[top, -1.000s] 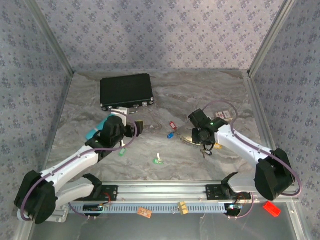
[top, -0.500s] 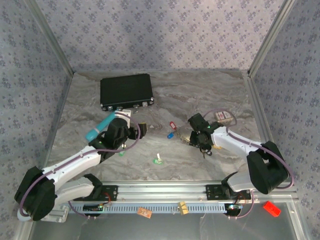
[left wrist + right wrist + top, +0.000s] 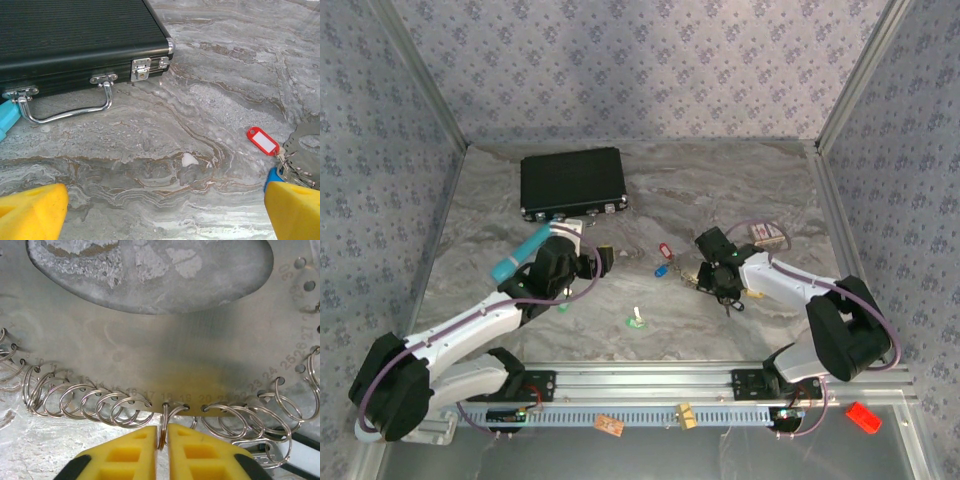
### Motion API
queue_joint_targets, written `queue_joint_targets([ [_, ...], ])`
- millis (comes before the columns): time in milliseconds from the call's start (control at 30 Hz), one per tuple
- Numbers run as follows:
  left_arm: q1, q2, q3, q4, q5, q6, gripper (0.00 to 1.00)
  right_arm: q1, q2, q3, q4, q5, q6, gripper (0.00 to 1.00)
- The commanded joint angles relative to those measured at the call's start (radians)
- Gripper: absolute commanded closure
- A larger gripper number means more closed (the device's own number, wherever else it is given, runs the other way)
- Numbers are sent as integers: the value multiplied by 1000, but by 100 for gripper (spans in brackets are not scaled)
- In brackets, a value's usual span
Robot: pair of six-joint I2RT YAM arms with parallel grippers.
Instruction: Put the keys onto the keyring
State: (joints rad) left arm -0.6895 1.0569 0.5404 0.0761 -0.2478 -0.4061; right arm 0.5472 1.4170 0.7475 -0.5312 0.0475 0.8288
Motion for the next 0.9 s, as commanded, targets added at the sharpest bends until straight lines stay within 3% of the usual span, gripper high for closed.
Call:
queue_joint_targets([
  [0, -7, -9, 38, -9, -19, -5, 0, -3, 8, 17, -25, 8, -7, 91],
  [200, -12, -15, 41, -16, -24, -5, 0, 2, 9, 38, -34, -12, -40, 100],
  [733, -26, -24, 26, -26, -35, -16, 0, 146, 127, 156, -103, -100, -177, 100],
  [867, -28, -32, 23, -31, -39, -17, 0, 150, 153, 177, -95, -115, -184, 86],
])
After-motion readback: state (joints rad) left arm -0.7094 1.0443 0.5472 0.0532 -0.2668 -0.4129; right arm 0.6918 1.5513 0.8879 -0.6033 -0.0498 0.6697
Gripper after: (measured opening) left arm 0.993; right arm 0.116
